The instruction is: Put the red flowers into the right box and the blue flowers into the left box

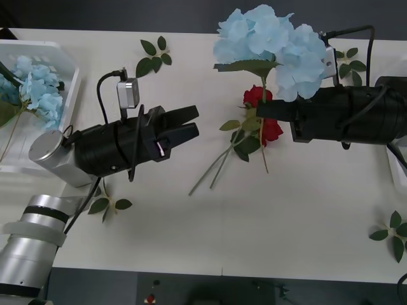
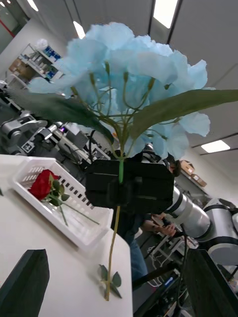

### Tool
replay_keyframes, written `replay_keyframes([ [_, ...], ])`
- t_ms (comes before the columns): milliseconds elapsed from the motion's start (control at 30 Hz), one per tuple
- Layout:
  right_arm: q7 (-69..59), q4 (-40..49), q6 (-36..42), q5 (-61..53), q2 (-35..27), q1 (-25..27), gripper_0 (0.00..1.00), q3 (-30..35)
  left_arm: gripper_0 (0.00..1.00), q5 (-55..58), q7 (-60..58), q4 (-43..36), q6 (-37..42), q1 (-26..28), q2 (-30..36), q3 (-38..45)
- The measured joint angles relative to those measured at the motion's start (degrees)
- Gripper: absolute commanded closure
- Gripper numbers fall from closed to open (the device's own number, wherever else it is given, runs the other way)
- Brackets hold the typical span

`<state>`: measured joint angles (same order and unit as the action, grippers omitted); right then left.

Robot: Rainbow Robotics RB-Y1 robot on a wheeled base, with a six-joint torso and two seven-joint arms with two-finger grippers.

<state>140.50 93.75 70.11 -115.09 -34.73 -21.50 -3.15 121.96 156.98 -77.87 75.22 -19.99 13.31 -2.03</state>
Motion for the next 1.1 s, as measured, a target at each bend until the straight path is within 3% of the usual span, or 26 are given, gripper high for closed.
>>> replay_keyframes([
  [433, -0.01, 0.0, -1.64, -1.06, 0.21, -1.65, 1.0, -2.32, 0.21, -3.86, 0.0, 0.0, -6.13, -0.59, -0.62, -7.32],
  [800, -0.08, 0.0, -2.54, -1.06, 1.7, -1.65, 1.0, -2.33, 0.22, -10.57, 0.0, 0.0, -10.26, -3.29, -2.4, -7.69],
  [933, -0.1, 0.0, -2.54, -1.06, 1.71, -1.65, 1.0, -2.33, 0.29, -10.57, 0.0, 0.0, -12.73, -4.43, -3.01, -9.85],
  [1100, -0.12, 0.0, -2.54, -1.06, 1.71, -1.65, 1.0, -2.33, 0.52, -10.57, 0.0, 0.0, -14.03, -5.59, -3.0, -13.12],
])
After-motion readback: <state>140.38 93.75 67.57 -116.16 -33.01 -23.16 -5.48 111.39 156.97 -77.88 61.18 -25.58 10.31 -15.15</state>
